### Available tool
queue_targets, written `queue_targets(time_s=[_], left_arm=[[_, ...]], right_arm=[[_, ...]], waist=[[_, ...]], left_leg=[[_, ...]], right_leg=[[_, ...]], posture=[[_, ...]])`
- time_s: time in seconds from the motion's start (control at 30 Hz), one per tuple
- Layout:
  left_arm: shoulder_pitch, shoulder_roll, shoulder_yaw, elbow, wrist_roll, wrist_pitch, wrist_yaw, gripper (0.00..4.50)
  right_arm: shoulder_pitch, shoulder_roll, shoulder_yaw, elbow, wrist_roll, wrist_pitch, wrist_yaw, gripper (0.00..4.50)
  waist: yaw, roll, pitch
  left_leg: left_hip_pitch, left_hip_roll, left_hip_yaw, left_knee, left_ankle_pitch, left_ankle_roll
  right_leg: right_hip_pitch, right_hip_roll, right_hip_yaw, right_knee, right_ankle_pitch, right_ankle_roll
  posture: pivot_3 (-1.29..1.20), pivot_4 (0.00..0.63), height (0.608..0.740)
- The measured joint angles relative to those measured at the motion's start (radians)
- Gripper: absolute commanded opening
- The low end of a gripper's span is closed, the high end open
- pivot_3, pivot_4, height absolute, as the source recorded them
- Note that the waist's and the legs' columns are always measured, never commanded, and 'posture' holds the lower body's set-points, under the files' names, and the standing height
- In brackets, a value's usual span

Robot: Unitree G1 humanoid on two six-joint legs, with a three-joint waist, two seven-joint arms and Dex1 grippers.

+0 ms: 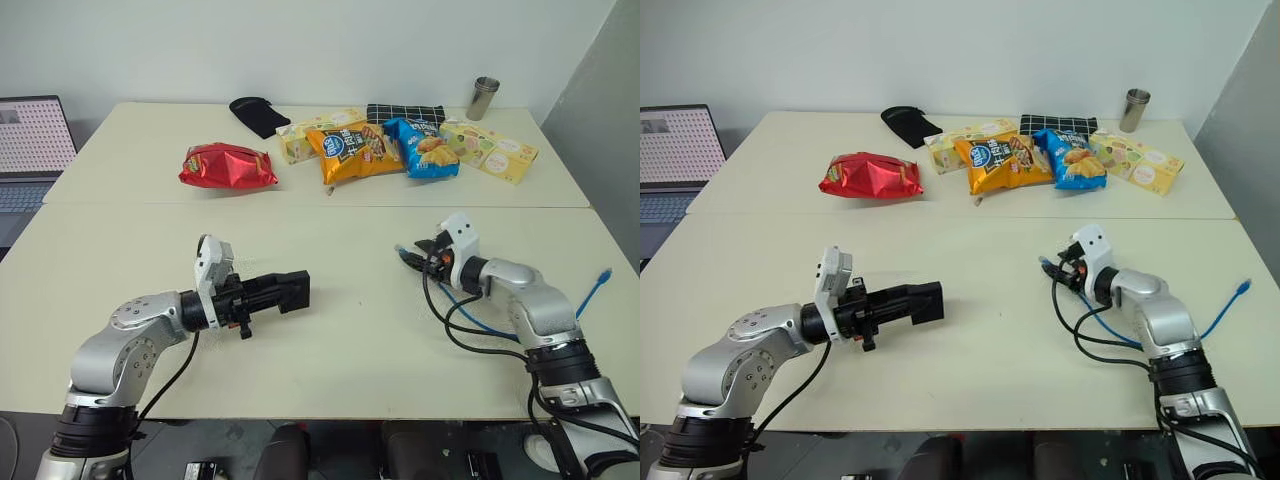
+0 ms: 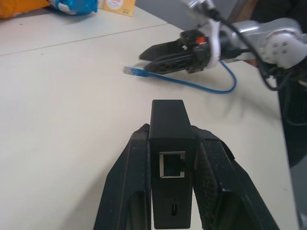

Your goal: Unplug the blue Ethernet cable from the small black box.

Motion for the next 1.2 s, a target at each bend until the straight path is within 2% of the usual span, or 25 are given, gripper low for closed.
queue_targets(time_s=[0.1,0.27,0.5,0.63,0.73,0.8,0.93,0.97,1.2], left_arm=[[-0.009,-0.041,0.027,0.053,0.044,-0.057,0.085,0.79],[-0.023,-0.11,0.069,0.177,0.162,-0.26,0.208,0.79],[-0.107,-0.171,0.12,0.504,0.377,-0.652,0.431,0.79],[-0.151,-0.225,0.123,0.658,0.408,-0.781,0.501,0.79],[-0.182,-0.227,0.133,0.728,0.41,-0.823,0.522,0.79],[-0.185,-0.227,0.141,0.755,0.408,-0.845,0.521,1.49],[-0.164,-0.232,0.15,0.792,0.395,-0.841,0.511,2.31],[-0.161,-0.231,0.15,0.788,0.39,-0.837,0.507,2.37],[-0.048,-0.22,0.153,0.63,0.371,-0.753,0.517,3.93]], right_arm=[[0.023,-0.071,0.007,-0.079,0.012,0.0,0.101,3.95],[0.005,-0.069,0.019,-0.263,0.098,0.066,0.192,3.95],[-0.135,0.075,0.151,-0.319,0.076,0.127,0.146,3.95],[-0.182,0.113,0.205,-0.316,0.055,0.128,0.146,3.95],[-0.187,0.114,0.209,-0.309,0.04,0.128,0.148,3.95],[-0.187,0.114,0.209,-0.305,0.038,0.128,0.151,3.99],[-0.185,0.112,0.209,-0.306,0.038,0.132,0.159,3.99],[-0.185,0.112,0.209,-0.306,0.038,0.134,0.16,3.99],[-0.152,0.115,0.209,-0.326,0.038,0.157,0.148,3.99]], waist=[[0.001,0.0,0.0],[-0.005,0.0,0.0],[-0.001,0.0,0.0],[0.007,-0.002,-0.001],[0.007,-0.003,-0.002],[0.002,-0.002,-0.002],[-0.002,-0.002,-0.002],[-0.002,-0.002,-0.002],[-0.007,-0.001,-0.002]], left_leg=[[0.0,0.0,0.0,0.0,0.0,0.0],[0.001,0.0,0.0,0.0,0.0,0.0],[0.001,-0.001,-0.001,0.001,0.0,0.0],[-0.002,-0.001,-0.003,0.001,0.0,0.0],[-0.001,-0.002,-0.002,0.002,0.0,0.0],[0.0,-0.002,-0.002,0.002,0.0,0.0],[0.0,-0.002,-0.003,0.002,0.0,0.0],[0.001,-0.002,-0.003,0.001,0.0,0.0],[0.001,-0.001,-0.004,0.001,0.0,0.0]], right_leg=[[0.0,0.0,0.0,0.0,0.0,0.0],[0.0,0.0,0.0,0.001,0.0,0.0],[0.0,0.0,-0.001,0.001,0.0,0.0],[0.0,-0.002,-0.003,0.0,0.001,0.0],[0.0,-0.003,-0.002,0.0,0.001,0.001],[0.0,-0.002,-0.002,0.001,0.001,0.001],[0.0,-0.001,-0.003,0.001,0.001,0.001],[0.0,-0.001,-0.002,0.001,0.001,0.001],[0.0,-0.002,0.0,0.001,0.001,0.001]], posture=[[0.0,0.15,0.74],[0.0,0.15,0.74],[0.0,0.15,0.74],[0.0,0.15,0.74],[0.0,0.15,0.74],[0.0,0.15,0.74],[0.0,0.15,0.74],[0.0,0.15,0.74],[0.0,0.15,0.74]])
